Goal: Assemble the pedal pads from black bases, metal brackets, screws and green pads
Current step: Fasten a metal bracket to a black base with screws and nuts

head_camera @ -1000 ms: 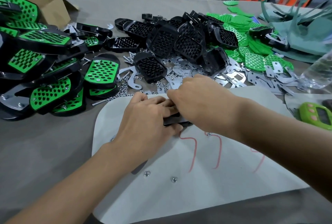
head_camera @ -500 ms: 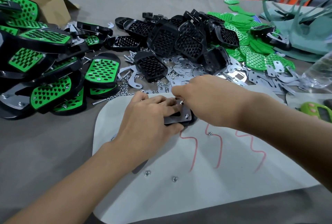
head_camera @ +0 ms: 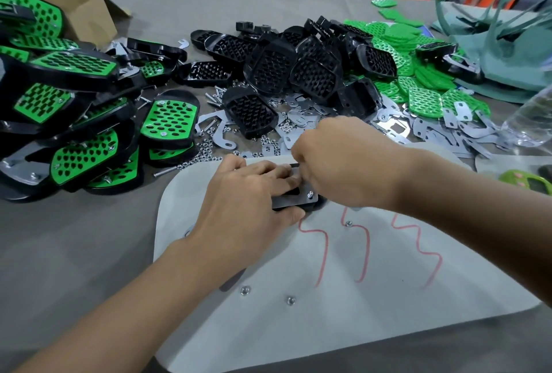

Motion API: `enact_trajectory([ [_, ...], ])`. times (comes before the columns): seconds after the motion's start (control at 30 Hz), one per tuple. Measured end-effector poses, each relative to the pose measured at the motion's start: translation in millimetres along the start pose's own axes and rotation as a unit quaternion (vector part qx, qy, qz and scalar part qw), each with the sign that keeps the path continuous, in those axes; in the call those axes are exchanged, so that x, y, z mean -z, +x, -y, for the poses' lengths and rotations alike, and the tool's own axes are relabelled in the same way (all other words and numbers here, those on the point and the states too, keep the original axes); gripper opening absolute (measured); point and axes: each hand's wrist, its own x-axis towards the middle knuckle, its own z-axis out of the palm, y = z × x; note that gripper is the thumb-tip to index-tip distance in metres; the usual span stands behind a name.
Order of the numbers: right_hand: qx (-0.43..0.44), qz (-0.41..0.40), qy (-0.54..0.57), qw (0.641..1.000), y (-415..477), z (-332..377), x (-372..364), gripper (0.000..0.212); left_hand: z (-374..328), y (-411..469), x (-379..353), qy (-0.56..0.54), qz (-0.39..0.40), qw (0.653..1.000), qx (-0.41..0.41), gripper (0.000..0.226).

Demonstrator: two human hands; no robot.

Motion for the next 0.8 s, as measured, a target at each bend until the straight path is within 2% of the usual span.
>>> enact_trajectory([
  [0.13,0.048,0.036,-0.021,0.998,-2.2,6.1,-3.7,0.022,3.2,-0.5,-1.9,0.005,0.016,1.0,0.013,0.036],
  [0.3,0.086,0.035,-0.047,0.995,6.9,7.8,3.1,0.034,-1.9,-0.8,-0.3,-0.015,-0.005,1.0,0.015,0.029],
  [0.37,0.063,0.035,-0.036,0.997,6.2,13.5,0.5,0.035,-1.3,-0.9,-0.3,-0.01,-0.007,1.0,0.017,0.026],
  [0.5,-0.044,0.019,0.055,0.997,3.0,9.5,-2.7,0.032,1.2,-0.6,-0.6,0.005,0.01,1.0,0.008,0.034],
  [0.6,-0.054,-0.003,0.078,0.996,-1.9,0.0,-3.3,0.024,4.1,-0.6,-2.1,-0.001,0.011,1.0,0.01,0.04],
  [0.7,-0.012,0.006,0.088,0.996,-4.2,0.0,-4.7,0.023,4.7,0.2,-3.9,0.012,-0.003,1.0,-0.003,0.039],
  [0.8,0.056,0.042,0.013,0.997,-2.7,1.8,-3.3,0.023,3.7,0.3,-4.9,0.003,-0.027,1.0,-0.011,0.035],
])
